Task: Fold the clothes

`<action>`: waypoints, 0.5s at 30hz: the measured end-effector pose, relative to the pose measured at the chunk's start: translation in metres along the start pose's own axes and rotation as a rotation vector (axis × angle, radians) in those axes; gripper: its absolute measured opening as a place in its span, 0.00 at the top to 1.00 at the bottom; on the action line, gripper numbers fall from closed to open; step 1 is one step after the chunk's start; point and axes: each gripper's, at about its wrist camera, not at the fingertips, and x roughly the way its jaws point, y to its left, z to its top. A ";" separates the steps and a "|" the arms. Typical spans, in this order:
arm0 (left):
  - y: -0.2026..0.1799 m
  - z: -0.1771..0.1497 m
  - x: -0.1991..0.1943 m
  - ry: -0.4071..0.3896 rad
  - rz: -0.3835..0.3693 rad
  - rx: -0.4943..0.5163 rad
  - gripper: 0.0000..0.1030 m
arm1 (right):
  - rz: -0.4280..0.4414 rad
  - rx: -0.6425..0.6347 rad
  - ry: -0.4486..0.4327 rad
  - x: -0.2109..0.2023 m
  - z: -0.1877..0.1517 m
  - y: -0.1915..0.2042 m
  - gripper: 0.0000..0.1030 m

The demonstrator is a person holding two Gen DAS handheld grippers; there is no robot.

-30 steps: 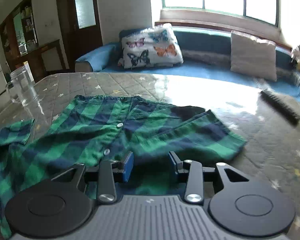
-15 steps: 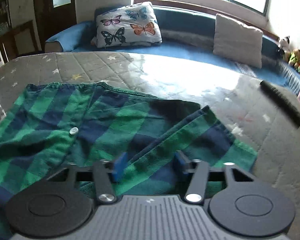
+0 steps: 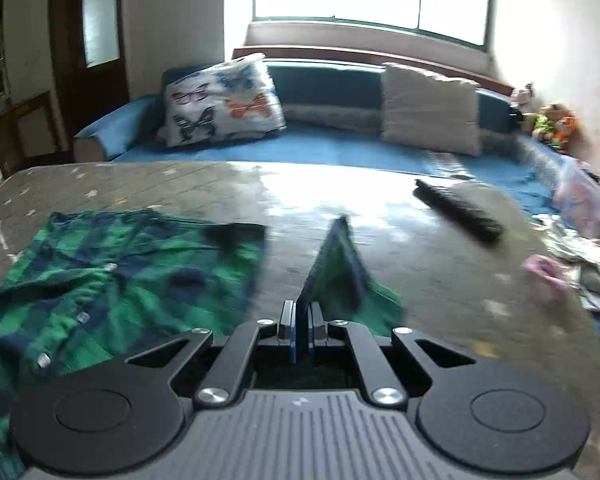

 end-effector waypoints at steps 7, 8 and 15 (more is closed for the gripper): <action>-0.014 0.002 -0.011 -0.025 -0.014 0.029 0.37 | -0.151 0.015 -0.007 -0.048 -0.037 -0.061 0.96; -0.016 0.002 -0.013 -0.027 -0.017 0.034 0.37 | -0.178 0.014 -0.004 -0.053 -0.043 -0.067 0.96; -0.036 -0.002 -0.020 -0.027 -0.051 0.088 0.35 | -0.307 0.055 0.106 -0.055 -0.085 -0.105 0.94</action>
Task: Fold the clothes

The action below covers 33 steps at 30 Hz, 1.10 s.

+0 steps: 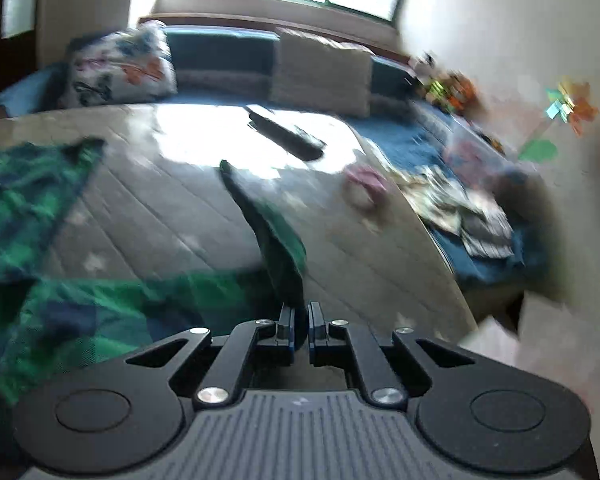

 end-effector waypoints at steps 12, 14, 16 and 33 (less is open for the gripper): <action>-0.039 0.004 -0.001 0.002 -0.067 0.063 0.31 | -0.113 0.021 -0.029 0.021 -0.003 -0.013 0.54; -0.046 0.005 -0.002 -0.002 -0.084 0.071 0.31 | -0.111 0.035 -0.043 0.023 0.002 -0.014 0.51; -0.055 0.007 -0.001 -0.003 -0.099 0.087 0.31 | -0.065 0.029 -0.042 0.022 0.003 -0.011 0.49; -0.118 -0.013 0.001 0.000 -0.225 0.263 0.31 | 0.406 -0.224 -0.011 -0.016 -0.021 0.106 0.31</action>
